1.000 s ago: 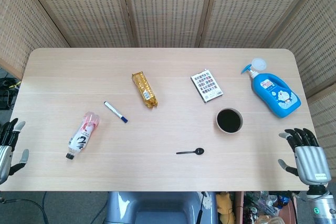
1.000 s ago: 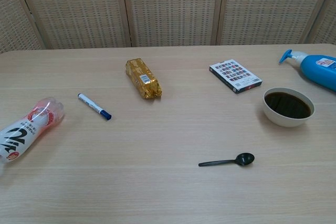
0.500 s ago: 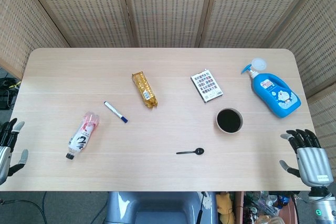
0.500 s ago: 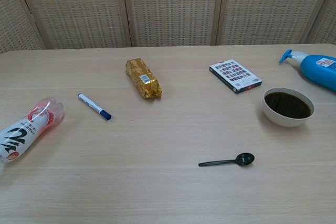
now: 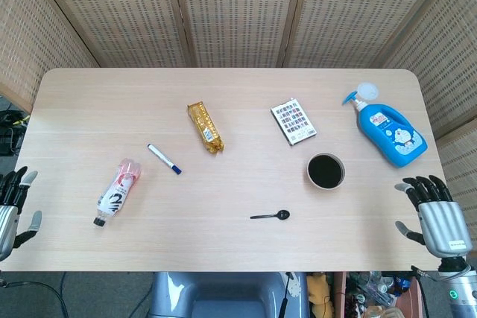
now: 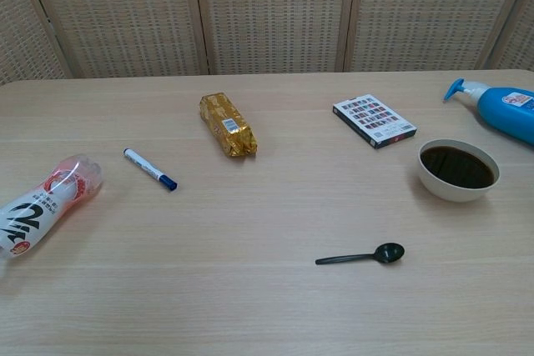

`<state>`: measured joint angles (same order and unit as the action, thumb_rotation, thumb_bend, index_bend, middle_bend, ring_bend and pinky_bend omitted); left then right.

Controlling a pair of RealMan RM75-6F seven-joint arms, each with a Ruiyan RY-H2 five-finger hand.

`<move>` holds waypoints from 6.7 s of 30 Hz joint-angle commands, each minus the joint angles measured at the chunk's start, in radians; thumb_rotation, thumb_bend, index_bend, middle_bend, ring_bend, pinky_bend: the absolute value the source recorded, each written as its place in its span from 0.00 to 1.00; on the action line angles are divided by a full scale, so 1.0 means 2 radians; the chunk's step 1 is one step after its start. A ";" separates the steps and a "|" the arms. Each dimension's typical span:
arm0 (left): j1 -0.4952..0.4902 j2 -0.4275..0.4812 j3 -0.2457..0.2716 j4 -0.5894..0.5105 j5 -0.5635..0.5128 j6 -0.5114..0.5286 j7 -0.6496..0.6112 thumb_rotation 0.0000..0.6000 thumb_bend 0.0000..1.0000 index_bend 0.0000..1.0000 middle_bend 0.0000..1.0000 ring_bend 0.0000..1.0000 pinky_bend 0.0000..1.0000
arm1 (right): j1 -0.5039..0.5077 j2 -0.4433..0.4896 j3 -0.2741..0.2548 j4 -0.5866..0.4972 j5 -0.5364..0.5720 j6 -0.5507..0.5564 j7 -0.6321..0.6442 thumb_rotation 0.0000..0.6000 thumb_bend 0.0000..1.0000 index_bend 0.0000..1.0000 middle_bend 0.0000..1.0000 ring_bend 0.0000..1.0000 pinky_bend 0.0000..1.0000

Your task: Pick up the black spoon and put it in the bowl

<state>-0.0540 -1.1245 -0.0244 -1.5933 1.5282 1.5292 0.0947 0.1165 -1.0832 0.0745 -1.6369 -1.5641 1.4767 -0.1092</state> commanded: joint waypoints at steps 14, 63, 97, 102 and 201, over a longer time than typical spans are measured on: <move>-0.012 0.007 -0.004 0.003 -0.007 -0.020 0.016 1.00 0.48 0.02 0.04 0.00 0.00 | 0.118 0.039 0.022 -0.066 -0.047 -0.134 -0.060 1.00 0.12 0.32 0.35 0.23 0.21; -0.088 0.006 -0.036 0.044 -0.028 -0.085 0.046 1.00 0.48 0.02 0.04 0.00 0.00 | 0.283 -0.175 0.013 -0.058 0.208 -0.282 -0.373 1.00 0.43 0.51 0.92 0.95 0.93; -0.088 0.001 -0.023 0.059 -0.037 -0.088 0.034 1.00 0.48 0.02 0.04 0.00 0.00 | 0.347 -0.258 -0.015 0.006 0.294 -0.282 -0.402 1.00 0.45 0.53 0.92 0.95 0.94; -0.086 0.001 -0.021 0.060 -0.039 -0.089 0.033 1.00 0.48 0.02 0.04 0.00 0.00 | 0.357 -0.270 -0.019 0.019 0.304 -0.284 -0.407 1.00 0.45 0.53 0.92 0.95 0.94; -0.079 -0.005 -0.011 0.081 -0.043 -0.092 0.008 1.00 0.48 0.02 0.04 0.00 0.00 | 0.407 -0.323 -0.061 0.072 0.373 -0.288 -0.398 1.00 0.60 0.62 0.92 0.96 0.95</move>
<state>-0.2124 -1.1354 -0.0475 -1.4310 1.4415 1.3458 0.1114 0.9333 -1.7332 -0.0505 -1.4886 -0.8130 0.9024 -0.9105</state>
